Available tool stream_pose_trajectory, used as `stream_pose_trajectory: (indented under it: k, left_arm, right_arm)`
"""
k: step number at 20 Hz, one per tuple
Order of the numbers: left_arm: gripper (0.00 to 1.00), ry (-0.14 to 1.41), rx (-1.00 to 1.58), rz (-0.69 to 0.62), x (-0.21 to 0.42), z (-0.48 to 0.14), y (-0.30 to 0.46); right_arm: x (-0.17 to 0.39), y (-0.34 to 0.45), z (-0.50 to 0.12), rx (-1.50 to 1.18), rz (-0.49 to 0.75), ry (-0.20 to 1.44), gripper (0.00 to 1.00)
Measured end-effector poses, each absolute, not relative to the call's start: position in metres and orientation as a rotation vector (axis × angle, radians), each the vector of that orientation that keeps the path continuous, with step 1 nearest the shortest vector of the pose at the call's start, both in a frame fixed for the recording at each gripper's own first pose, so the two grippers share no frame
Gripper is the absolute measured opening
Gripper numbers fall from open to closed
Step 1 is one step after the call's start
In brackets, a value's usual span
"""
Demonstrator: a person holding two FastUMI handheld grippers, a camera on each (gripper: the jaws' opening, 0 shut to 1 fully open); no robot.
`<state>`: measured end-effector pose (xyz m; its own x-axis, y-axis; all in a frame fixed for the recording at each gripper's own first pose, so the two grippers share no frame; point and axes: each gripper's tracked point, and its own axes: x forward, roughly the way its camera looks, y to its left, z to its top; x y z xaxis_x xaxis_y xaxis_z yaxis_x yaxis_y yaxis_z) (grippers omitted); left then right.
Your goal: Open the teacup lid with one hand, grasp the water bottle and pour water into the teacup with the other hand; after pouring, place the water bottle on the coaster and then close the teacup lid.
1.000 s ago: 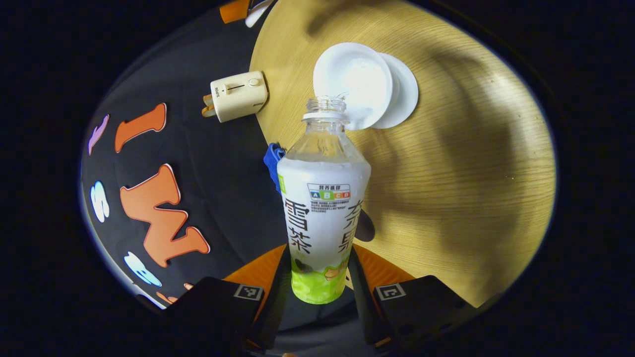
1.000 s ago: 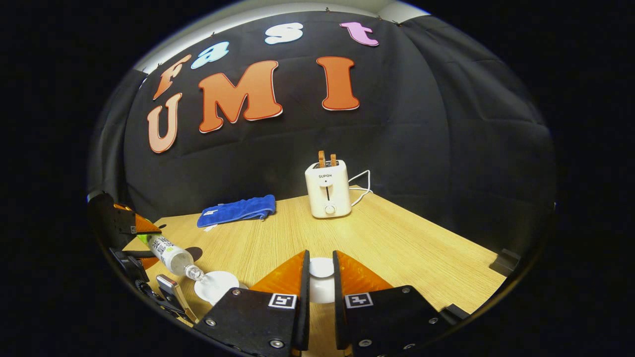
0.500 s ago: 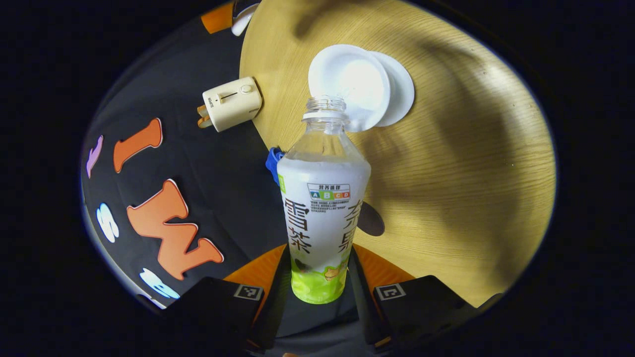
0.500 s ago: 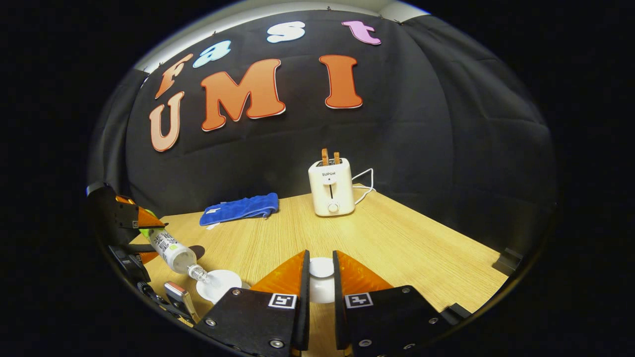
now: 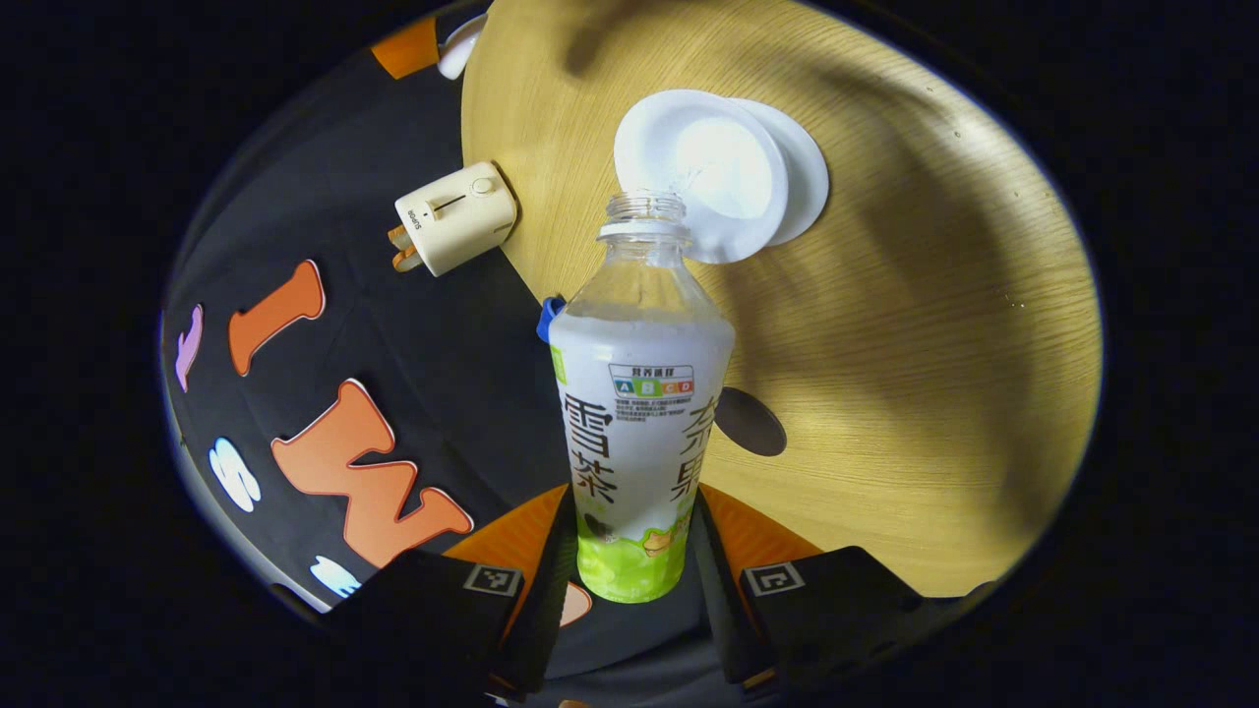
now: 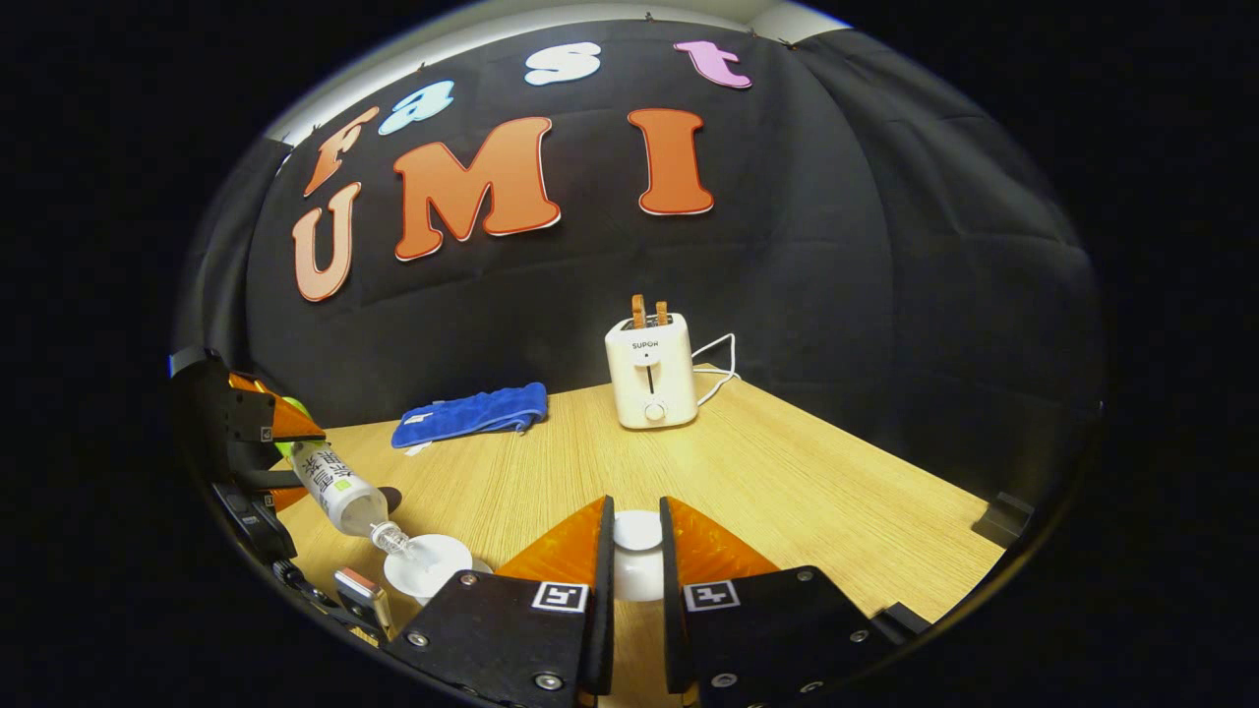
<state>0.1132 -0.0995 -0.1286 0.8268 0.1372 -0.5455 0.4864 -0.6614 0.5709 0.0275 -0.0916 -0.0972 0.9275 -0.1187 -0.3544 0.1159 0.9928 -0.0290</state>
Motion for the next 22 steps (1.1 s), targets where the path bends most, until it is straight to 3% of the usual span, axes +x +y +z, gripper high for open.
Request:
stream_pose_trajectory:
  k: [6, 8, 9, 12, 13, 14, 22]
  left_arm:
    - [0.65, 0.431, 2.206, -0.624, 0.112, -0.134, -0.104]
    - [0.67, 0.490, 2.049, -0.642, 0.109, -0.149, -0.096]
    - [0.63, 0.525, 1.970, -0.640, 0.107, -0.156, -0.091]
    - [0.64, 0.563, 1.763, -0.622, 0.103, -0.171, -0.079]
    - [0.68, 0.587, 1.672, -0.618, 0.099, -0.177, -0.076]
    - [0.63, 0.592, 1.592, -0.616, 0.095, -0.180, -0.075]
    - [0.68, 0.628, 0.866, -0.524, 0.106, -0.175, -0.094]
  right_arm:
    - [0.026, -0.091, -0.096, -0.020, -0.119, 0.362, 0.21]
    - [0.027, -0.089, -0.096, -0.019, -0.116, 0.362, 0.21]
    - [0.028, -0.090, -0.096, -0.020, -0.116, 0.362, 0.21]
    - [0.027, -0.092, -0.095, -0.009, -0.123, 0.359, 0.21]
    - [0.027, -0.093, -0.095, -0.005, -0.128, 0.358, 0.21]
    - [0.028, -0.094, -0.095, -0.005, -0.132, 0.359, 0.21]
    - [0.028, -0.091, -0.097, -0.021, -0.134, 0.362, 0.21]
